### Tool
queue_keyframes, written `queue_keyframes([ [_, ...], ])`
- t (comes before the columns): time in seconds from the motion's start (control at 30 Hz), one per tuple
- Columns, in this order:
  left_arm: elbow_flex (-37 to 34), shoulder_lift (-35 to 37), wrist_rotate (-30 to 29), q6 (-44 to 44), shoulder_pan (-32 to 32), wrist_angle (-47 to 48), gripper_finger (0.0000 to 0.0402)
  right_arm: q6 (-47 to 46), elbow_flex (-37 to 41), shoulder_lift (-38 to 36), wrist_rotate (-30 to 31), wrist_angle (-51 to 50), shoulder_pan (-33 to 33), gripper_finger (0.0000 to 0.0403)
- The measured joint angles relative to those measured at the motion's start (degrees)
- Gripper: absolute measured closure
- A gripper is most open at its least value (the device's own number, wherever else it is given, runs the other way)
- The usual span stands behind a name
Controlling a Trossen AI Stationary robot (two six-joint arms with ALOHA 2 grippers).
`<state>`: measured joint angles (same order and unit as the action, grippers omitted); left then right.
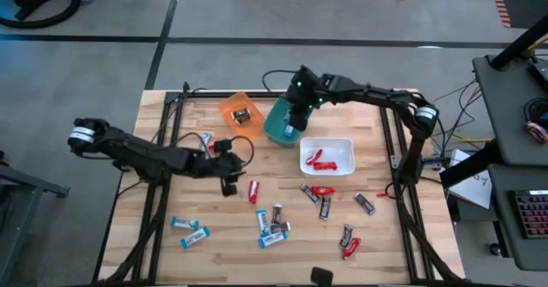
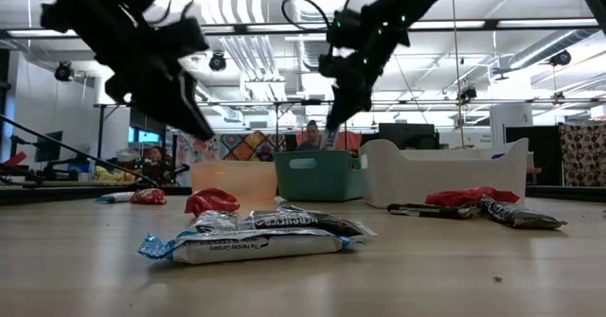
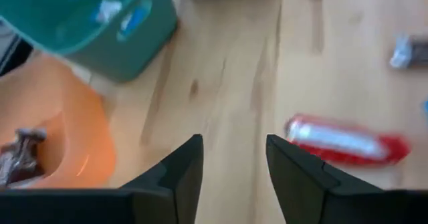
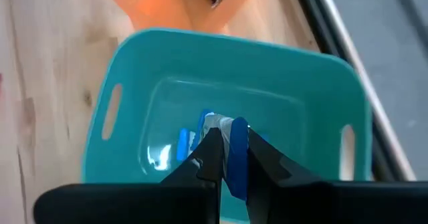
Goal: Sort candy
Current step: Put the white chocolate bar into the green bin
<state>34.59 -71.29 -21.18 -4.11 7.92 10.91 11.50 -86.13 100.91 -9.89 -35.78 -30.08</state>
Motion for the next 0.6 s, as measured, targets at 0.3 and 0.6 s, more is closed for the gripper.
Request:
queue_keyframes([
  [0.3, -0.17, 2.19, 17.0, 8.92, -8.23, 11.11, 0.029, 0.57, 1.38, 3.98, -1.45, 3.21, -1.18, 0.0374],
  [0.6, -0.22, 0.25, 13.28, 2.51, -8.19, 17.75, 0.0317, -2.05, 1.49, 5.88, -2.62, 5.64, -1.21, 0.0373],
])
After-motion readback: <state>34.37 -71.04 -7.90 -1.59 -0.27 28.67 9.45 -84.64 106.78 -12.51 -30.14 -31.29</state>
